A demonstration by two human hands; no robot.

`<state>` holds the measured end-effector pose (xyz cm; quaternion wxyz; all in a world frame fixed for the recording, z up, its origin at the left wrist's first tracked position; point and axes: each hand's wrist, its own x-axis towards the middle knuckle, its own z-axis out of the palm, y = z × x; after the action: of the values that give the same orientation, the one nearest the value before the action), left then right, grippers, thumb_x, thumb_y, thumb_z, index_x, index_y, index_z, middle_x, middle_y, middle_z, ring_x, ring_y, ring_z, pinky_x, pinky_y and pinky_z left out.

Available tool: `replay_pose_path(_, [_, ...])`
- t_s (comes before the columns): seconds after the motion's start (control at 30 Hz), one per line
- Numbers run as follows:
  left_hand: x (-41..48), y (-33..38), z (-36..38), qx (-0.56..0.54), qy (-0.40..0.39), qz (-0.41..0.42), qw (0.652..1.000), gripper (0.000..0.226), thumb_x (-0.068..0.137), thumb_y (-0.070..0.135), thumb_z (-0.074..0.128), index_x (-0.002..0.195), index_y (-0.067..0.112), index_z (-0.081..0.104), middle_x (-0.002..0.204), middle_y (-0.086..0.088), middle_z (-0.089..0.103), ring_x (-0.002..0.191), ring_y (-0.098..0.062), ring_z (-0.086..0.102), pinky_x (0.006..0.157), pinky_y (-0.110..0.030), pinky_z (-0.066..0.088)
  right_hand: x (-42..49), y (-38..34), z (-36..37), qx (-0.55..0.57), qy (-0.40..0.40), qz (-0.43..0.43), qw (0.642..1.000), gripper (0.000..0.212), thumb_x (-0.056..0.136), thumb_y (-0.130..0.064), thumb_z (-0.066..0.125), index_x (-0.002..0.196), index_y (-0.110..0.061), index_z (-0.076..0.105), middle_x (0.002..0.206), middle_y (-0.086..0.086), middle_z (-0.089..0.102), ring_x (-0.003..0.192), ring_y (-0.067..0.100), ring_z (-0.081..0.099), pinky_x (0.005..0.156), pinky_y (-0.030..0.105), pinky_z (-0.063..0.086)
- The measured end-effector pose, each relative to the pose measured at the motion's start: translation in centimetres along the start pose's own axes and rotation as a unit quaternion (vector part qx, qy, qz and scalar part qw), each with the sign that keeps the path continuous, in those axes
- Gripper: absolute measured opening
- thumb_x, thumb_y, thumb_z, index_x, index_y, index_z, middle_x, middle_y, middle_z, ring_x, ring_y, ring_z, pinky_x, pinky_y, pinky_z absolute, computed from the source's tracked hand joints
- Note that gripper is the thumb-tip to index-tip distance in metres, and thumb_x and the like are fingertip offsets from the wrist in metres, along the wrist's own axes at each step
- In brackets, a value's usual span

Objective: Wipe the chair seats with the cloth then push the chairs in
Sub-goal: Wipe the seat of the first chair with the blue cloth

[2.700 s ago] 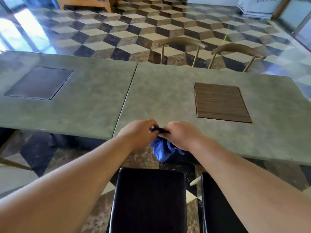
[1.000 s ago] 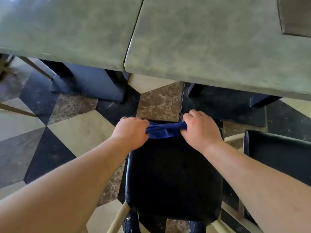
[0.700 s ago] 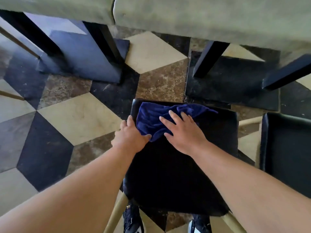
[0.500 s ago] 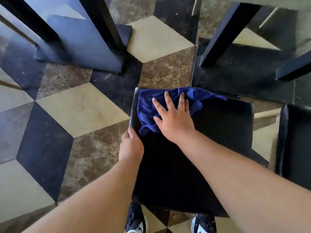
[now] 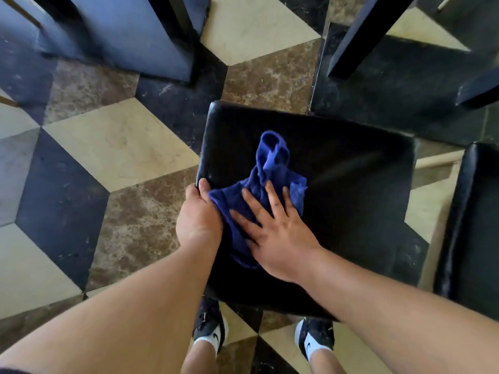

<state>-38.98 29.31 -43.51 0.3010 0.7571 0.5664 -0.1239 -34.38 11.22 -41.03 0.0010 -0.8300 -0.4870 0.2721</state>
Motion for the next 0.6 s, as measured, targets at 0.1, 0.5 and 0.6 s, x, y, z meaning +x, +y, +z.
replay_pose_path(0.1, [-0.2, 0.4, 0.3, 0.016, 0.021, 0.006, 1.000, 0.055, 0.102, 0.069, 0.010, 0.112, 0.028, 0.046, 0.090, -0.005, 0.060, 0.083, -0.036, 0.058, 0.075, -0.046, 0.040, -7.1, -0.7, 2.7, -0.030, -0.084, -0.109, 0.990, 0.073, 0.101, -0.054, 0.034, 0.166, -0.040, 0.004, 0.174, 0.006, -0.018, 0.153, 0.051, -0.024, 0.122, 0.072, -0.001])
replay_pose_path(0.5, [-0.5, 0.2, 0.9, 0.056, 0.101, 0.011, 0.993, 0.057, 0.102, 0.068, 0.007, 0.105, 0.026, 0.045, 0.101, -0.015, 0.071, 0.077, -0.034, 0.051, 0.074, -0.047, 0.038, 0.7, 11.9, -4.2, -0.065, 0.027, 0.021, 0.997, 0.064, 0.102, -0.057, 0.033, 0.163, -0.046, 0.016, 0.175, -0.007, 0.002, 0.158, 0.050, 0.002, 0.121, 0.072, -0.001])
replay_pose_path(0.6, [-0.9, 0.2, 1.0, 0.044, 0.103, 0.013, 0.994, 0.061, 0.103, 0.066, 0.009, 0.125, 0.028, 0.050, 0.120, -0.010, 0.071, 0.092, -0.040, 0.062, 0.081, -0.051, 0.045, 2.9, 12.8, -4.5, -0.062, 0.042, 0.091, 0.993, 0.068, 0.100, -0.063, 0.017, 0.163, -0.048, -0.004, 0.174, -0.007, -0.016, 0.158, 0.047, -0.010, 0.121, 0.072, -0.009])
